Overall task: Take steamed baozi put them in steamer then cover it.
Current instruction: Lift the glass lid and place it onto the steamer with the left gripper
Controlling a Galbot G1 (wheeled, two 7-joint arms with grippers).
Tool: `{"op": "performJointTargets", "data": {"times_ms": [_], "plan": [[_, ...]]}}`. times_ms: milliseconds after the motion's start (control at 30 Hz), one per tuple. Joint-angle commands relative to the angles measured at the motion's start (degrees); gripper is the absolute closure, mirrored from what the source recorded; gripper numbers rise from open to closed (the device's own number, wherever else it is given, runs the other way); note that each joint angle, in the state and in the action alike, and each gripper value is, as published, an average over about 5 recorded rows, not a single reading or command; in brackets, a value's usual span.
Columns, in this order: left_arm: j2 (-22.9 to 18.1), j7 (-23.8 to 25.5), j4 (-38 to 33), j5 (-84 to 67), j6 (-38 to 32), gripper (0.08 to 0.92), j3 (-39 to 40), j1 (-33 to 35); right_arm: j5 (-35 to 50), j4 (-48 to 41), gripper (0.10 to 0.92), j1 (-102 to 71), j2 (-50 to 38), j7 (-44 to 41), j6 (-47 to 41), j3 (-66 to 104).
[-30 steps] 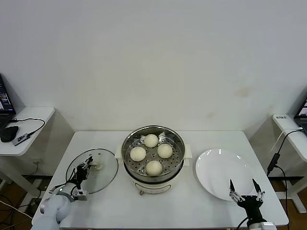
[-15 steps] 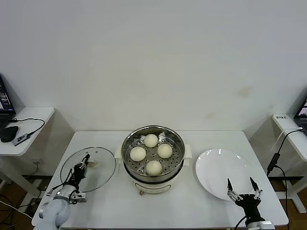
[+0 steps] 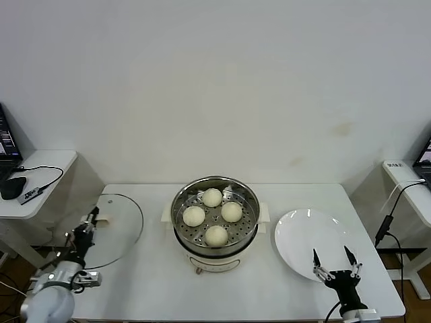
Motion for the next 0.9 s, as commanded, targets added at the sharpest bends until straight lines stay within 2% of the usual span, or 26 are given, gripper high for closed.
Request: {"op": "performJointTargets", "data": {"times_ms": [33,167,300,433,600,900], "plan": [[5.05,10.55,-23.03,-10.10,10.98,0.858,1.05,4.89,-2.24,-0.13,0.203,0.19,-0.24,-0.02,0.49,-0.44],[7.29,13.04,-25.64,-14.25,17.25,0.858,11.14,0.10,-4.54,-0.86,0.203,0.60,-0.11,-0.01,1.17,-0.13],[7.68,13.78,-22.97,-14.04,22.42,0.858,22.66,-7.71,-6.97,-2.15,0.203,1.38,0.21,0.14,1.90,0.34],[5.01,16.44,-19.27,-8.75,26.29,0.858,31.31,-15.10,-9.18,-2.68,0.203,1.68,0.66,0.12,2.26,-0.01],[0.97,20.56,-16.28,-1.92,29.17,0.858,36.41,-22.74,-11.40,-3.55,0.203,1.87,1.84,0.15,2.45,-1.42],[-6.29,25.30,-12.62,9.33,30.88,0.858,42.07,-27.55,-13.20,-5.17,0.203,2.06,1.95,0.25,3.03,-1.72]]}}
